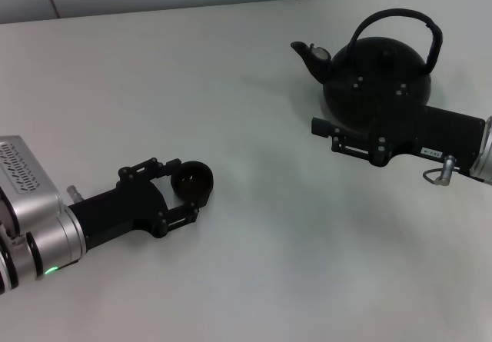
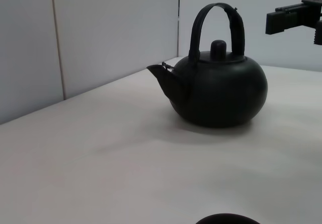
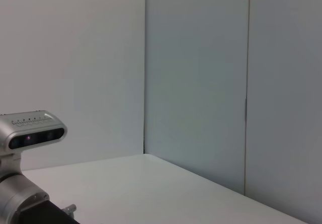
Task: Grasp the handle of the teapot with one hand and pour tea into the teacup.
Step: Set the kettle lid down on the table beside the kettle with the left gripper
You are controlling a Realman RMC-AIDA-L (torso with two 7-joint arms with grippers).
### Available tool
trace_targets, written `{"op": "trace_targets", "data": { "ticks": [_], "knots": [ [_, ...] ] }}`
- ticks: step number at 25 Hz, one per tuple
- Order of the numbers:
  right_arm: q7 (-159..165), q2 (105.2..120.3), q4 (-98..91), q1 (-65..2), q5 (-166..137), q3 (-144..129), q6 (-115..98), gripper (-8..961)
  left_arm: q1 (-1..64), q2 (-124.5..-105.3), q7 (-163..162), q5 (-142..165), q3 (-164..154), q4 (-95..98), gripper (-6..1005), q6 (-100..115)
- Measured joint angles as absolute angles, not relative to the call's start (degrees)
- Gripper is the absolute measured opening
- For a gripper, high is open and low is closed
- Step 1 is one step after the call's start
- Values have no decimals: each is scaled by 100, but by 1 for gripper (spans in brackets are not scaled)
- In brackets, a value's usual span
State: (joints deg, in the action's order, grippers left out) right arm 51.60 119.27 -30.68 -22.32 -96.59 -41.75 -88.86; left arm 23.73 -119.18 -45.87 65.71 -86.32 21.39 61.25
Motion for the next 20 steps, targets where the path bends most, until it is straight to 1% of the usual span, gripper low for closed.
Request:
{"op": "trace_targets", "data": {
  "ticks": [17, 20],
  "knots": [
    [5209, 11919, -3076, -2212, -9659, -4179, -8922, 620, 2261, -11910, -4643, 6569, -8657, 2196, 709, 6137],
    [5210, 11921, -3076, -2204, -9659, -4176, -8928, 618, 2212, -11909, -4642, 6569, -8657, 2270, 788, 6161]
  ]
}}
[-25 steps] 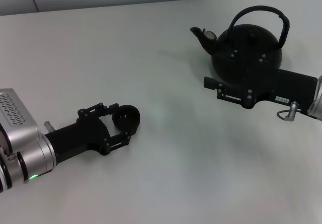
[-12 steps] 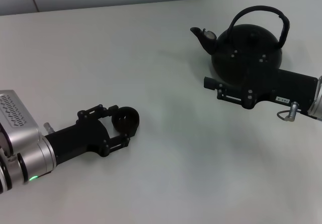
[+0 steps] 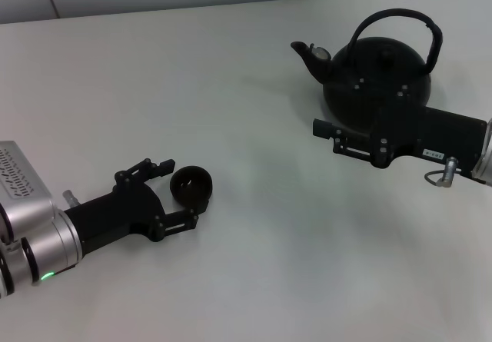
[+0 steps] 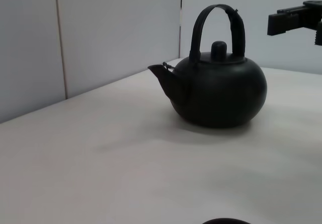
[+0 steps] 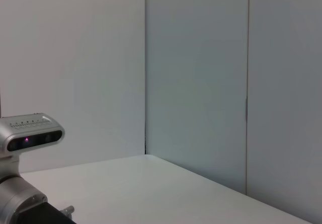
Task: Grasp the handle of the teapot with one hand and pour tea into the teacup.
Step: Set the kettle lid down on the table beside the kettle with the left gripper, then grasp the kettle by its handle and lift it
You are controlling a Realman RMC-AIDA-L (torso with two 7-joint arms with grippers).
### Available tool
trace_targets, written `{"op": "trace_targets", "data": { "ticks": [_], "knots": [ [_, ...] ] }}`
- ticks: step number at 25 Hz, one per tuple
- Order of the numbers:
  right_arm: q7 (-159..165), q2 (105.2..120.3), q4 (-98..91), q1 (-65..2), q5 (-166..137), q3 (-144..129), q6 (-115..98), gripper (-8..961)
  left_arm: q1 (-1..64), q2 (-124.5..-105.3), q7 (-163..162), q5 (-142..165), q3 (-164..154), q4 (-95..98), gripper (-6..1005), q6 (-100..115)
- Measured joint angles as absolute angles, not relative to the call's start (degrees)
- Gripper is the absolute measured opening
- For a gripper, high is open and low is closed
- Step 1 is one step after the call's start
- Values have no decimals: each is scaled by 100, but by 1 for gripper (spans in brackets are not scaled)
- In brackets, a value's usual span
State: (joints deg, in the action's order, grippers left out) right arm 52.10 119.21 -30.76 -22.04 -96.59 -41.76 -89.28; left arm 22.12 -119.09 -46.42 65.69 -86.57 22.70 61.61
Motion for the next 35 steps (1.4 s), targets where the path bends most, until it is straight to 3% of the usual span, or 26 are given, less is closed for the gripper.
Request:
{"op": "trace_targets", "data": {
  "ticks": [3, 24, 30, 35],
  "knots": [
    [5212, 11924, -3075, -2195, -9659, -4181, -8932, 618, 2199, -11909, -4640, 6579, -8688, 2299, 867, 6165],
    [5212, 11927, -3077, -2201, -9659, -4175, -8939, 618, 1600, -11825, -4639, 6815, -8745, 3208, 862, 6734],
    [5203, 11926, -3055, -2191, -9659, -4174, -8921, 619, 1503, -11696, -4612, 6874, -8654, 3330, 863, 7511],
    [5185, 11923, -3049, -2183, -9659, -4174, -8916, 620, 1452, -11467, -5283, 7858, -8149, 3862, 863, 8233]
  ]
}}
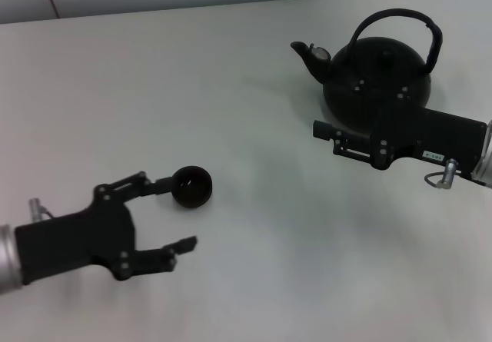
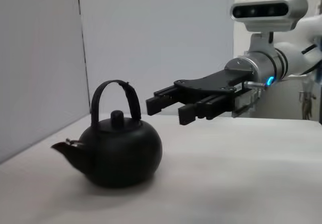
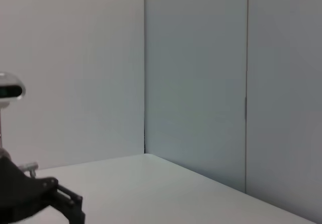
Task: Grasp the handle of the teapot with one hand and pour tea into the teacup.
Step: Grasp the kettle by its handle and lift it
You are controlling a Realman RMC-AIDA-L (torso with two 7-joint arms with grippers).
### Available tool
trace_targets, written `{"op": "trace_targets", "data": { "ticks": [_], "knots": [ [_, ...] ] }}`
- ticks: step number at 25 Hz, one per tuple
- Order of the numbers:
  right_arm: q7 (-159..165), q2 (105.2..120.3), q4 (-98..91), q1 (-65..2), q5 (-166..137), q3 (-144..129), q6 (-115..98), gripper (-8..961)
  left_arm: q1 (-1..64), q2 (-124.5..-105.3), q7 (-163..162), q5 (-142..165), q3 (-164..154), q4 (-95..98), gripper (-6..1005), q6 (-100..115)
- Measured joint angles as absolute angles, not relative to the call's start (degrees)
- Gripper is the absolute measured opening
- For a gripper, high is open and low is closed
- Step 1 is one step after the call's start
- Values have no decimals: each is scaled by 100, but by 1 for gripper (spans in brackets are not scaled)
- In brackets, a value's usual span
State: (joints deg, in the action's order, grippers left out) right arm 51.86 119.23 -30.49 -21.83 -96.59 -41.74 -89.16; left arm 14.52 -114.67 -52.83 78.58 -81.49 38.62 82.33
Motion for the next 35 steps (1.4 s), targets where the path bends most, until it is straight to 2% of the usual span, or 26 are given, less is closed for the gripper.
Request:
{"op": "trace_targets", "data": {
  "ticks": [13, 27, 35],
  "knots": [
    [5175, 11927, -2972, -2087, -9659, -4118, -8871, 619, 1697, -11422, -6553, 9828, -6310, 4585, 862, 9156],
    [4959, 11945, -2777, -1830, -9469, -3684, -9171, 618, 1836, -11473, -6702, 10275, -6182, 4676, 862, 9219],
    [3967, 11939, -1955, -1573, -8129, -3050, -9197, 618, 1809, -11466, -6739, 10276, -6178, 4676, 862, 9219]
  ]
}}
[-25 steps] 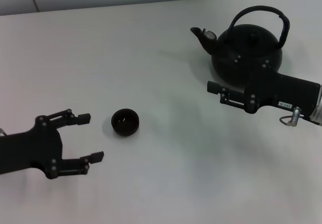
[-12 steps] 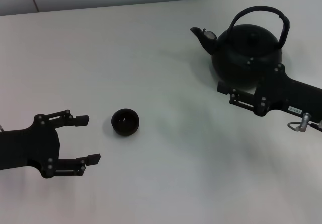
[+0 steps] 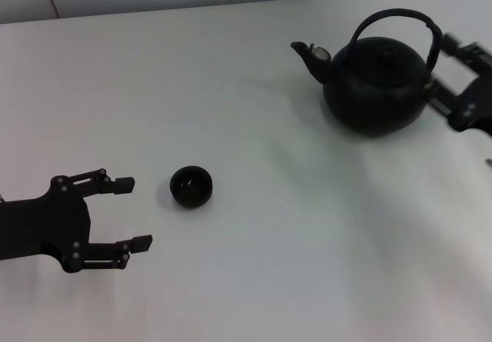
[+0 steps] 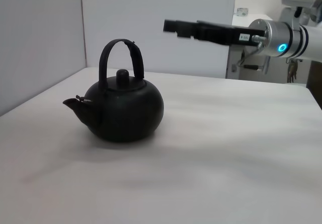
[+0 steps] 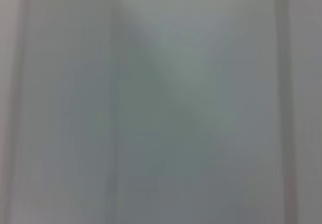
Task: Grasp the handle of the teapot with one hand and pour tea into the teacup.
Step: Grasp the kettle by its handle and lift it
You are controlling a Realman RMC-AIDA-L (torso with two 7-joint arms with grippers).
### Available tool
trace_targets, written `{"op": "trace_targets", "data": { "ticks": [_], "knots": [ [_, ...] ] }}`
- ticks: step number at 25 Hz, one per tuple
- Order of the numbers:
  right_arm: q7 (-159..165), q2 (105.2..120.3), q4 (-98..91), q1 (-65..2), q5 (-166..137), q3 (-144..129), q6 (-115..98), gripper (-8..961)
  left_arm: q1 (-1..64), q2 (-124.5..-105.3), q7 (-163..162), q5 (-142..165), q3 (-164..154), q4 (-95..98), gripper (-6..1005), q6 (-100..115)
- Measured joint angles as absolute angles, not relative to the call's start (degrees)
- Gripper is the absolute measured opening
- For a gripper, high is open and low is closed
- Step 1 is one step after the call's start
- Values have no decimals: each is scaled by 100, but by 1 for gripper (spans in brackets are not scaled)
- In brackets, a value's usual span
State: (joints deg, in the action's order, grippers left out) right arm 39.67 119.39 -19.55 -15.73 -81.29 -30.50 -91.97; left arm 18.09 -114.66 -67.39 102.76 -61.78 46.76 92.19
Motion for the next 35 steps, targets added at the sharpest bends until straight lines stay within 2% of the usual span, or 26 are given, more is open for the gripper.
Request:
{"op": "trace_targets", "data": {
  "ticks": [15, 30, 35],
  "knots": [
    [3612, 11926, -1061, -1420, -7191, -1765, -8649, 619, 1950, -11496, -6983, 10589, -6170, 4690, 863, 9183],
    [3618, 11919, -1046, -1916, -7239, -2225, -7913, 619, 1987, -11496, -7061, 10644, -6116, 4685, 863, 9141],
    [3615, 11923, -937, -2111, -7240, -2249, -7735, 619, 1999, -11557, -7012, 10644, -5977, 4684, 863, 9122]
  ]
}}
